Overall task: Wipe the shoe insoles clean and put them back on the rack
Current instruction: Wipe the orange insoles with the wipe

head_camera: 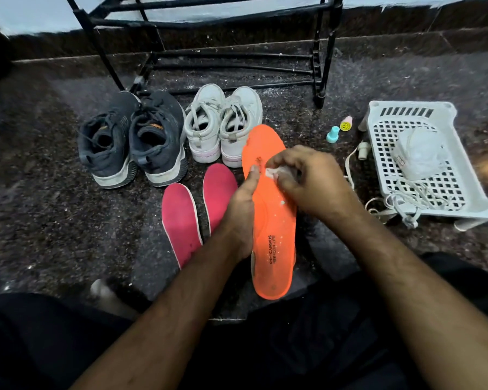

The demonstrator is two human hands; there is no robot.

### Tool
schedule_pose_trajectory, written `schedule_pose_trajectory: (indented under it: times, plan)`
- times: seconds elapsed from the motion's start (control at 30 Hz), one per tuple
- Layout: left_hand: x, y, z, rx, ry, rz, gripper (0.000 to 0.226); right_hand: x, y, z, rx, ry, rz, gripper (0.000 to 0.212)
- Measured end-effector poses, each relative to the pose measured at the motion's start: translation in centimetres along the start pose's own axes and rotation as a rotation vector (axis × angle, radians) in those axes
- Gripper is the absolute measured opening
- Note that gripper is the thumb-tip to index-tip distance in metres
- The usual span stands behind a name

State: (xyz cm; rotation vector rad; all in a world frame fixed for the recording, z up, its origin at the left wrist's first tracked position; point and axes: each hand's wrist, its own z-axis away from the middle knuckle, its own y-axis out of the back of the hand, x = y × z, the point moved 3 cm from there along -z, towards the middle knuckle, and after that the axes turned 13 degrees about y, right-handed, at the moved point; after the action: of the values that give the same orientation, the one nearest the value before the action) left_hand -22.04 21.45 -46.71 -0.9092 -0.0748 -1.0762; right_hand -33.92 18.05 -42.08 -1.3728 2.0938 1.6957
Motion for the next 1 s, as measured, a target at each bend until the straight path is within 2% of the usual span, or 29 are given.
schedule_pose_trajectory:
  times: [0.1, 0.23, 0.27, 0.4, 0.57, 0.7, 0.77, 0.87, 0.9, 1.0]
  plan:
    - [0.2, 0.1, -0.4, -0.032, -0.005, 0.038, 0.057, 1.0, 1.3, -0.4, 0.097, -0.126, -0.023, 0.019]
    - [-0.2, 0.3, -0.9, -0.077, 0.054, 0.082, 0.072, -2.2, -0.3, 1.2, -0.136, 0.007, -0.092, 0.015]
    - [-0.3, 0.3, -0.9, -0.078, 0.055, 0.086, 0.072, -2.4, -0.3, 1.3, -0.124, 0.020, -0.080, 0.014]
    - [-0.2, 0.2, -0.9, -0.050, -0.014, 0.033, 0.056, 0.0, 1.4, 0.1, 0.125, -0.101, -0.010, 0.019]
    - [-0.2, 0.6, -1.2, -0.073, 0.022, 0.108, 0.069, -3.1, -0.4, 1.0, -0.016, 0.032, -0.077, 0.028]
    - [0.1, 0.7, -1.0, -0.003, -0.019, -0.002, 0.061, -0.1, 1.4, -0.1, 0.133, -0.092, -0.064, 0.030]
    - [0.2, 0.7, -0.9, 0.008, -0.007, 0.013, 0.060, -0.5, 1.5, 0.2, 0.072, -0.059, -0.069, 0.030]
    - [0.6, 0.6, -0.7, -0.023, 0.015, 0.057, 0.064, -3.0, -0.1, 1.4, -0.150, 0.057, -0.081, 0.026]
    - [0.8, 0.6, -0.7, -0.032, 0.001, 0.055, 0.064, -3.1, -0.1, 1.4, -0.149, 0.060, -0.060, 0.026]
    - [0.8, 0.6, -0.8, -0.010, -0.050, 0.003, 0.066, -1.3, 1.7, 0.6, 0.040, -0.052, 0.008, 0.027]
